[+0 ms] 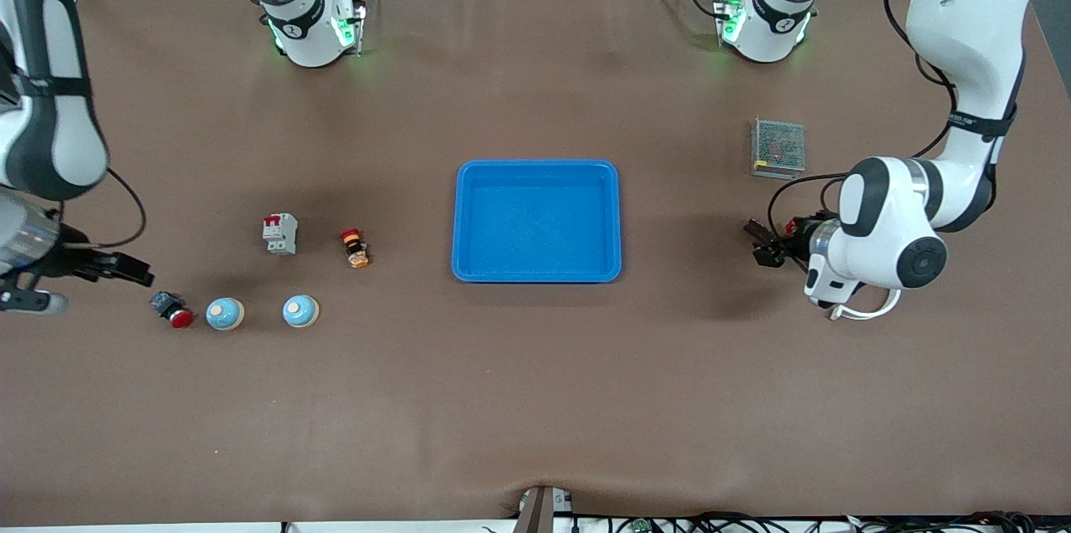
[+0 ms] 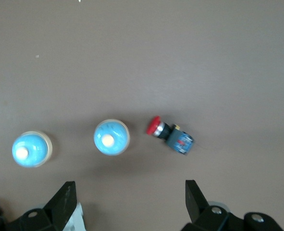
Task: Place electrolytic capacitor and blue bell in tray
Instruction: 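Grasp the capacitor with the left gripper while the right gripper grasps the bell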
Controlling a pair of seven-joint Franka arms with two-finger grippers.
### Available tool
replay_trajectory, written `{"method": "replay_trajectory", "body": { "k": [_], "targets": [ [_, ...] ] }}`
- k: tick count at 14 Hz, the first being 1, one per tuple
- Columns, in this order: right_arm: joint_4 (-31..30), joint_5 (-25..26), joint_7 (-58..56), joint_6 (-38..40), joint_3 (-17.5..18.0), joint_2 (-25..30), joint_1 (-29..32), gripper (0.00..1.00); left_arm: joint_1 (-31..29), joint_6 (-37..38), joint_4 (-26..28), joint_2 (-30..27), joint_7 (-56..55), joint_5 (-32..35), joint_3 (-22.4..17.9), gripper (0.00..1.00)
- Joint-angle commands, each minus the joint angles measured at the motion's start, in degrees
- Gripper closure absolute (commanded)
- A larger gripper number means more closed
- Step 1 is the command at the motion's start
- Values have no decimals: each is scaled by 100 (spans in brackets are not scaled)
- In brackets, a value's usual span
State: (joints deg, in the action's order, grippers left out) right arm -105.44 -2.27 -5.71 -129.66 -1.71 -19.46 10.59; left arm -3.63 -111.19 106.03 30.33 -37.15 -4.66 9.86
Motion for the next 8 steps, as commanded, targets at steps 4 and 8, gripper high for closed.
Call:
{"method": "replay_trajectory", "body": {
  "k": [4, 8],
  "targets": [
    [-320, 69, 703, -1384, -22, -750, -479, 0, -85, -201, 23, 210, -933, -158, -19, 26],
    [-258, 210, 668, -2071, -22, -1375, -373, 0, -85, -526, 322, 210, -1145, -158, -19, 32]
  ]
}}
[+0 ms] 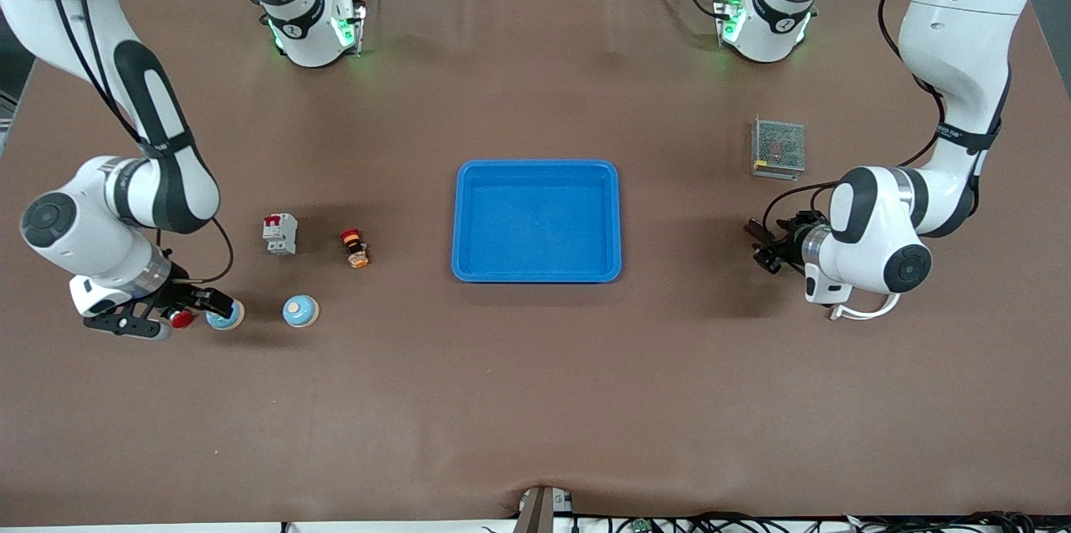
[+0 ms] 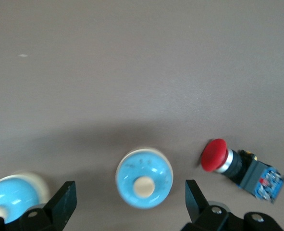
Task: Place electrolytic capacitor and blue bell in tray
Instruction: 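Grasp the capacitor with the left gripper while the right gripper grasps the bell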
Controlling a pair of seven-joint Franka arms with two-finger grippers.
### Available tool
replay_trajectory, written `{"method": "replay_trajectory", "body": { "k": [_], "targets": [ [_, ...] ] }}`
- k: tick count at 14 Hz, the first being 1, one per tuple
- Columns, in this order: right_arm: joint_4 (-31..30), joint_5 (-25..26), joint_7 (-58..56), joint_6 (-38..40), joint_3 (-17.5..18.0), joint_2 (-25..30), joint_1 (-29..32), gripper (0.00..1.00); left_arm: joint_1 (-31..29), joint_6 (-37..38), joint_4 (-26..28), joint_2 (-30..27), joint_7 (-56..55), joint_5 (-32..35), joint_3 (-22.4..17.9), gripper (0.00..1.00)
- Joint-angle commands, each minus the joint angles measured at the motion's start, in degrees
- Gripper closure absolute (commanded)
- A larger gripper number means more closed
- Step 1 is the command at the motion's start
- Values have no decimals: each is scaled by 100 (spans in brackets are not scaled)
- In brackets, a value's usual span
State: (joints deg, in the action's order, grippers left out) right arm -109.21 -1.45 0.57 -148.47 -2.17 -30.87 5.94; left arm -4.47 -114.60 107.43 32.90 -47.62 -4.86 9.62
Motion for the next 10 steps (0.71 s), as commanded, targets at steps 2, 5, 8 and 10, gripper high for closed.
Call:
{"method": "replay_trajectory", "body": {
  "k": [2, 5, 8, 10],
  "targets": [
    [181, 128, 49, -235, 24, -393, 100, 0, -10, -247, 261, -46, -98, -130, 4, 31],
    [181, 128, 58, -278, 24, -481, 100, 0, -28, -274, 305, -11, -98, -130, 4, 38],
    [181, 128, 49, -463, 24, -596, 100, 0, -89, -282, 279, 59, -98, -130, 4, 60],
    [190, 128, 40, -499, 24, -614, 100, 0, -124, -282, 261, 59, -98, -130, 4, 73]
  ]
}}
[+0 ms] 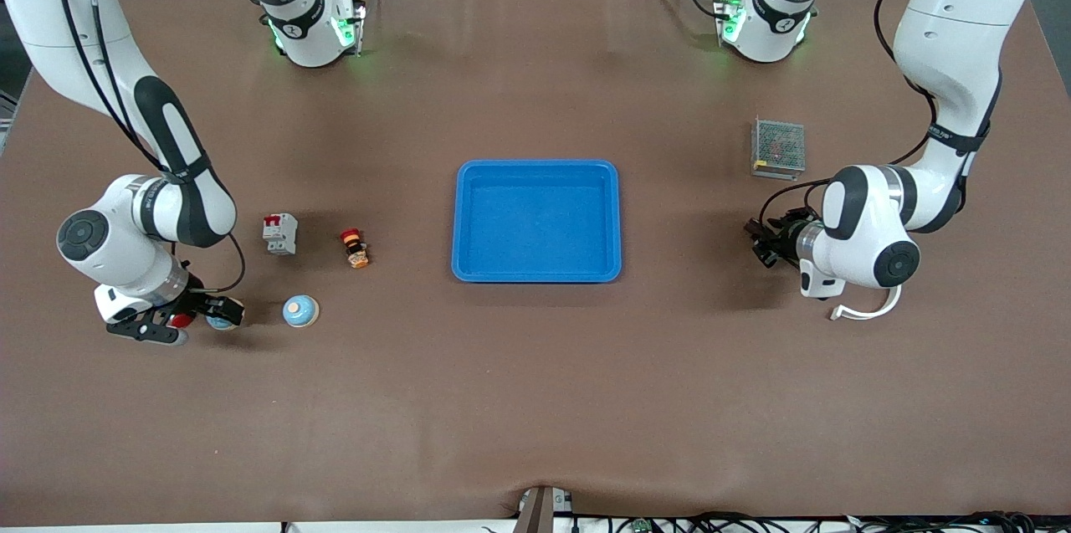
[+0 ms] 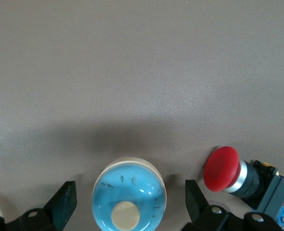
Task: Place electrolytic capacitor and blue bell in tray
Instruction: 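Grasp the capacitor with the left gripper while the right gripper grasps the bell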
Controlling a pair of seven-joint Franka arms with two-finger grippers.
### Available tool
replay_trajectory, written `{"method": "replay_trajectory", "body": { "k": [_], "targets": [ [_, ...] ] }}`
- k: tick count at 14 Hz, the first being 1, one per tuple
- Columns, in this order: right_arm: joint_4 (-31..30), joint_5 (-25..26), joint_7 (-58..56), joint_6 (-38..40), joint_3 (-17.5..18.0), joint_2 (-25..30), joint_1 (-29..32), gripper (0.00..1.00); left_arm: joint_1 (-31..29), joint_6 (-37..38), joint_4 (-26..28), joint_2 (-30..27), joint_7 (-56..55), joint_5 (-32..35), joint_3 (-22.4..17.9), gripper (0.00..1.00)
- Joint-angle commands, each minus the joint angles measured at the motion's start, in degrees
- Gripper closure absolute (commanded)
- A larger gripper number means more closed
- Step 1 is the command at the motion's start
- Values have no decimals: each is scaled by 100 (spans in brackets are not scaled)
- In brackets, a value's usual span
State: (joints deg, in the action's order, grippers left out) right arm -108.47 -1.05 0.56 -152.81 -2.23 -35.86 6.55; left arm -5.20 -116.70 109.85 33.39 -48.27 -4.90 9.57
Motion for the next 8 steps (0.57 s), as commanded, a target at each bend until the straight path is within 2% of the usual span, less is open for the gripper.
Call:
{"method": "replay_trajectory", "body": {
  "k": [1, 4, 5, 6, 7, 8],
  "targets": [
    [106, 87, 41, -65, 30, -123, 39, 0, -52, -72, 10, 10, -34, -125, 10, 81],
    [106, 96, 41, -56, 30, -158, 39, 0, 1, -55, -182, -25, -77, -143, 19, 83],
    [106, 96, 32, -47, 30, -150, 39, 16, 45, -20, -288, -52, -156, -143, 36, 83],
    [106, 96, 23, 14, 30, -150, 30, 50, 106, -2, -402, -61, -270, -143, 62, 81],
    [98, 88, 67, 23, 39, -150, 13, 93, 202, 7, -499, -61, -393, -143, 158, 80],
    [97, 79, 102, 32, 39, -150, -5, 100, 273, 15, -604, -69, -507, -143, 220, 80]
  ]
}}
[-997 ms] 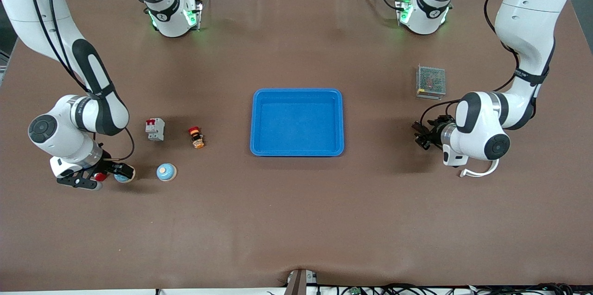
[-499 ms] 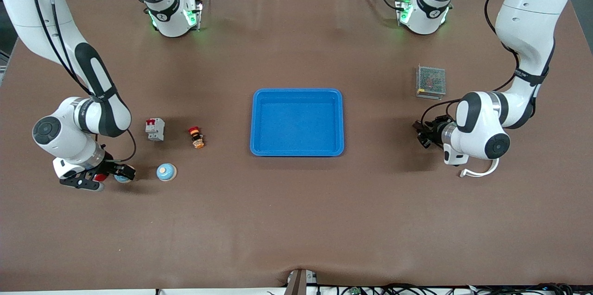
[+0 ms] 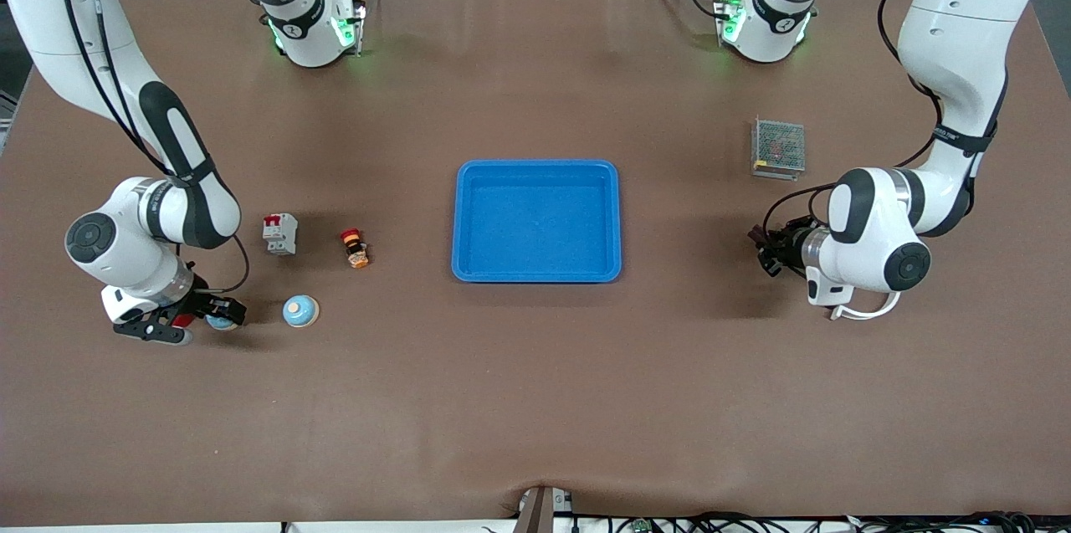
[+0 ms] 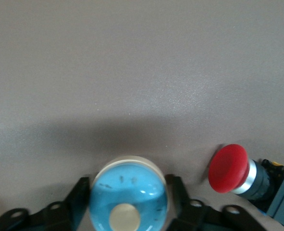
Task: Place electrolytic capacitor and blue bell in tray
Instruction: 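Carry the capacitor into the tray while the right gripper carries the bell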
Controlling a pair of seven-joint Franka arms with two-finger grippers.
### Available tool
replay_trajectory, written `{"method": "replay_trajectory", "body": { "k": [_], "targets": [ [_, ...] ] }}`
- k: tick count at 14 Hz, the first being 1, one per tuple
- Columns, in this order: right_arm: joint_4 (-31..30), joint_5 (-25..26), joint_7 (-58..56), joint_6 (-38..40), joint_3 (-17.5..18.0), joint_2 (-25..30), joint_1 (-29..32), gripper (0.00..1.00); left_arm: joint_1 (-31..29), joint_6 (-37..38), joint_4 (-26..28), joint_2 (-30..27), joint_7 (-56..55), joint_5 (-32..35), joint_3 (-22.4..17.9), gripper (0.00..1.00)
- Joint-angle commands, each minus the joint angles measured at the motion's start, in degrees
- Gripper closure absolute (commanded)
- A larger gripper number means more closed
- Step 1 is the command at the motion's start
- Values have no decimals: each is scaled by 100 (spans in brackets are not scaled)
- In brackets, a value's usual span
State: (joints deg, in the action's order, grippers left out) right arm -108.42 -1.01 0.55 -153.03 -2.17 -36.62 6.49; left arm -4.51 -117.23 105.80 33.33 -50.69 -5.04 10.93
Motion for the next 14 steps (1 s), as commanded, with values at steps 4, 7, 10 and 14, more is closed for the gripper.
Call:
{"method": "replay_trajectory", "body": {
  "k": [4, 7, 10, 14],
  "targets": [
    [136, 75, 94, 193, 33, 14, -51, 100, 835, 78, -560, -37, -933, -164, 313, 80],
    [837, 75, 112, 1902, 50, 365, -139, 100, 1302, 174, -770, -72, -1249, -243, 453, 78],
    [1839, 31, 234, 3582, 68, 542, -271, 100, 1776, 174, -964, 25, -1812, -454, 489, 77],
    [2334, -22, 1260, 4570, 94, 813, -744, 100, 2295, 69, -947, 68, -1883, -647, 481, 76]
  ]
}}
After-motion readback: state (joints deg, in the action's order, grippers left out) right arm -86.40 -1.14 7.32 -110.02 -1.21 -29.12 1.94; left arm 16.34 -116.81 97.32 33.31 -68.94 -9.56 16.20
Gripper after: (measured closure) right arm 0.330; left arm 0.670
